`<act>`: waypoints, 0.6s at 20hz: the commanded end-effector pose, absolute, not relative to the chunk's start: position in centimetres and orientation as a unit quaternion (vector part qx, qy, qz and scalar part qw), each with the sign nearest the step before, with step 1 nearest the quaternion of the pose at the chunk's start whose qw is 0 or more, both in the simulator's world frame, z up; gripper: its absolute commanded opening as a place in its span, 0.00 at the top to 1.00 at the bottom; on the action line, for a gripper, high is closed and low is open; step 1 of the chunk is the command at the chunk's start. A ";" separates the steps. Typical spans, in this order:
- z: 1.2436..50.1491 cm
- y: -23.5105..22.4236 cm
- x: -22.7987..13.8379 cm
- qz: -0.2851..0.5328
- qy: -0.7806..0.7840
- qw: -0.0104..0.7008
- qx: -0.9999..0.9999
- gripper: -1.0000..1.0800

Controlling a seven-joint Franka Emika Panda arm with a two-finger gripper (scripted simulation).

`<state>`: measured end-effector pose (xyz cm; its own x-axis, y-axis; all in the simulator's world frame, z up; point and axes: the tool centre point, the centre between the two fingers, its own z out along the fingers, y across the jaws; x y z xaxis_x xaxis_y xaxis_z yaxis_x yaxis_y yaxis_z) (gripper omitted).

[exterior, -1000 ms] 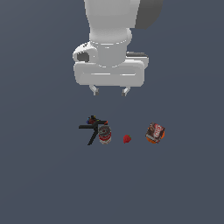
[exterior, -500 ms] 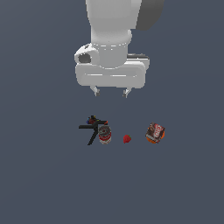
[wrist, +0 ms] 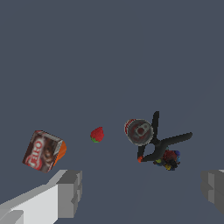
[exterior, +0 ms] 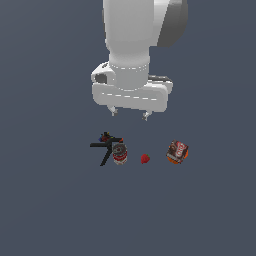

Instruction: Pick up a designated object from a clutter of objects.

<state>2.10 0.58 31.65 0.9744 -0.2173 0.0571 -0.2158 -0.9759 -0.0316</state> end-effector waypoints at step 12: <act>25.2 2.8 3.5 -0.019 0.253 0.016 -0.967 0.04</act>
